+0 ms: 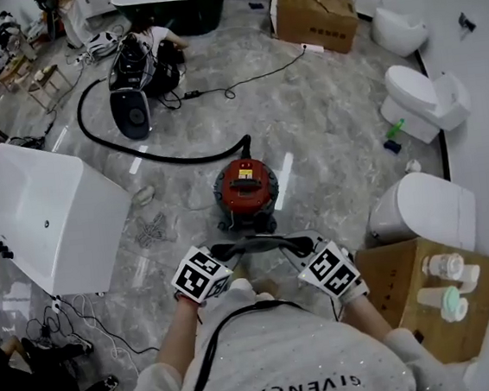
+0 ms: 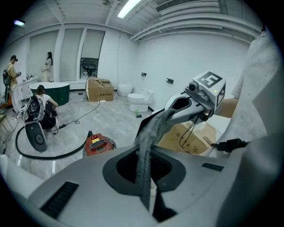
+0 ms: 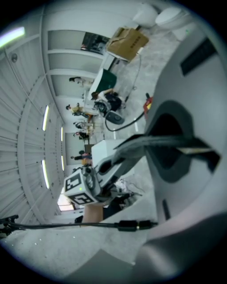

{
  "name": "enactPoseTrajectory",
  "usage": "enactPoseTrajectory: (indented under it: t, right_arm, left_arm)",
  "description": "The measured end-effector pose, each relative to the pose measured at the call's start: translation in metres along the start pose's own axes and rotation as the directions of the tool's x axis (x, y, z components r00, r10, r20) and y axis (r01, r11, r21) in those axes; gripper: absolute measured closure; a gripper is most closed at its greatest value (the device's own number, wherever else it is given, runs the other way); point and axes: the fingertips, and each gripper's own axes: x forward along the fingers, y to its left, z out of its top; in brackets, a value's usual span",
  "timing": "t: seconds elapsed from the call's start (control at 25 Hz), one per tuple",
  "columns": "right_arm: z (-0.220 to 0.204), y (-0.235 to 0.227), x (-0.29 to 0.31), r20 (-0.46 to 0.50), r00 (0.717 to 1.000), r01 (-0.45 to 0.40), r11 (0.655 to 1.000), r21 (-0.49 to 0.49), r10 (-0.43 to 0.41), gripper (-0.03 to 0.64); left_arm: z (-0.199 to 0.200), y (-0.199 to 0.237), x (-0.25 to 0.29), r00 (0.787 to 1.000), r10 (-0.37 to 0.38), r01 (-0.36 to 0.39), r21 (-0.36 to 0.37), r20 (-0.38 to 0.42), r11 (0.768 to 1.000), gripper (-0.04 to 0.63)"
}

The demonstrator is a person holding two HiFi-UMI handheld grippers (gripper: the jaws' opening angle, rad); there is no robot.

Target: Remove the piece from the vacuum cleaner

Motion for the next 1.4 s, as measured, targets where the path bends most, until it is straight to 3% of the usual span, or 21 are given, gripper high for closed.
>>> enactPoseTrajectory:
  t: [0.4,1.4]
  right_arm:
    - [0.005,0.006,-0.008,-0.015,1.0,-0.019,1.0,-0.023,0.018,0.591]
    - [-0.017,0.016,0.001,-0.062,0.996,-0.059,0.998,0.0,0.059,0.591]
  left_arm:
    - [-0.001,-0.009,-0.007,1.0,-0.021,0.021,-0.034,0.009,0.999,0.562]
    - [-0.022,-0.011,0.005,0.996,-0.064,0.059,-0.074,-0.068,0.996,0.562]
